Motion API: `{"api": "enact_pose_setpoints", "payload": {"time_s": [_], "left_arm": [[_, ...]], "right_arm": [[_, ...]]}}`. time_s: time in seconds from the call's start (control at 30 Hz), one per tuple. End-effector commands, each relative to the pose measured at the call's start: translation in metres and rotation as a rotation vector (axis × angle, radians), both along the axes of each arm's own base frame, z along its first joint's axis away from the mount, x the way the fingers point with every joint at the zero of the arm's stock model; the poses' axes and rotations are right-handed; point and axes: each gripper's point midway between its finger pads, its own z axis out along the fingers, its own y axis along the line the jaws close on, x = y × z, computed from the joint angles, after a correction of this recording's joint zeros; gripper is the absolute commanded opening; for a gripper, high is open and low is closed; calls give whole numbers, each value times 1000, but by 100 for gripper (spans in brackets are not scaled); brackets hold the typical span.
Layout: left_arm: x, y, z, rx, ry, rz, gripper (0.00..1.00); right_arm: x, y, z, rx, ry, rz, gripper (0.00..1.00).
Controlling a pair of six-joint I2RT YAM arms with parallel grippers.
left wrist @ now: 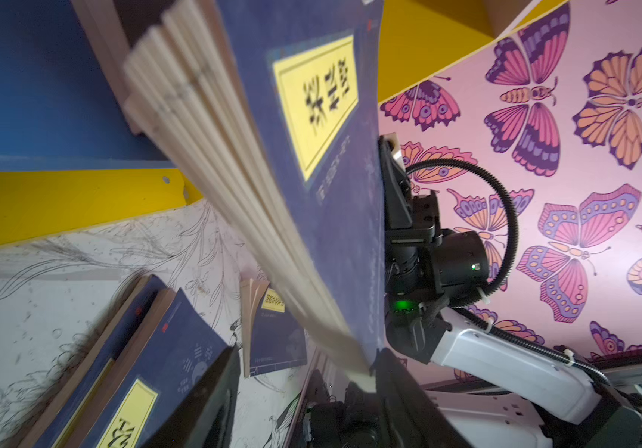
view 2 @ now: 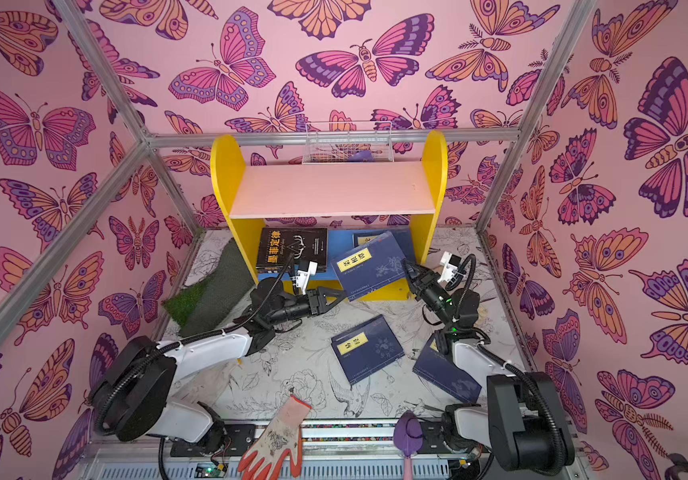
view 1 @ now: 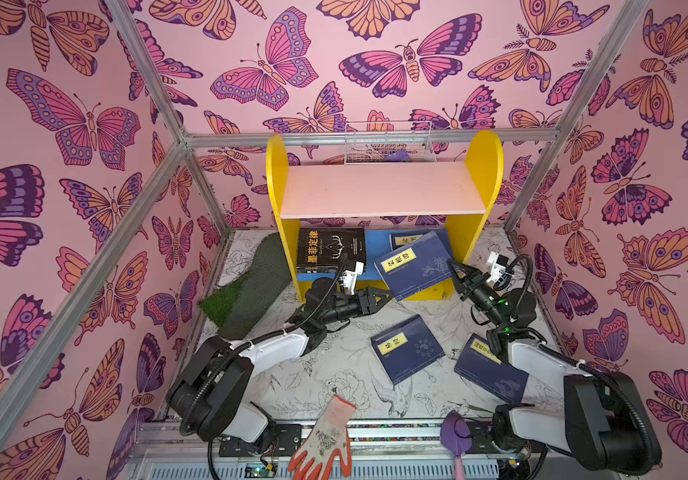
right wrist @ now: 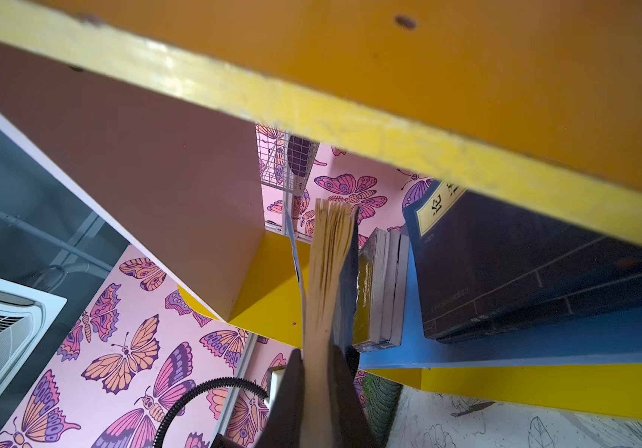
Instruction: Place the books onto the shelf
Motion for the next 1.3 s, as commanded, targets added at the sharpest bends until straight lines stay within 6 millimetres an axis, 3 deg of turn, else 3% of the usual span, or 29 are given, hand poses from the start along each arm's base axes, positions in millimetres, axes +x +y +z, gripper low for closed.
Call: {"api": "enact_pose_setpoints", "payload": {"time_s": [0.0,0.1,0.3,0.43,0.63,0.73,0.8,0.9,1.0,1.13,1.27], "left_arm": [[-3,-7,25,-93,-72,-35,58],[0,-14,28,-102,-72,-45,53],[4,-24,34,-116,-72,-54,15],[7,-22,32,-116,-58,-22,1],[18,-10,32,-53,-67,85,0],[27,-6,34,82,-90,129,0],[34,-8,40,185,-120,123,0],[48,-12,53,221,-127,80,0],[64,-16,50,233,-87,27,0],[80,-31,49,231,-69,-69,0],[89,-46,51,218,-78,-137,0]], "right_arm": [[-10,5,24,-17,-96,24,0],[-13,9,25,-36,-101,31,0],[-14,13,20,-42,-90,36,0],[-15,13,17,-56,-84,34,0],[-15,16,6,-130,-41,33,2],[-15,8,-6,-196,21,-24,32],[-16,-4,-19,-264,84,-91,42],[-21,-26,-46,-348,207,-207,43],[-27,-43,-68,-370,291,-287,43],[-34,-39,-86,-429,359,-242,41],[-37,-35,-87,-457,354,-211,41]]}}
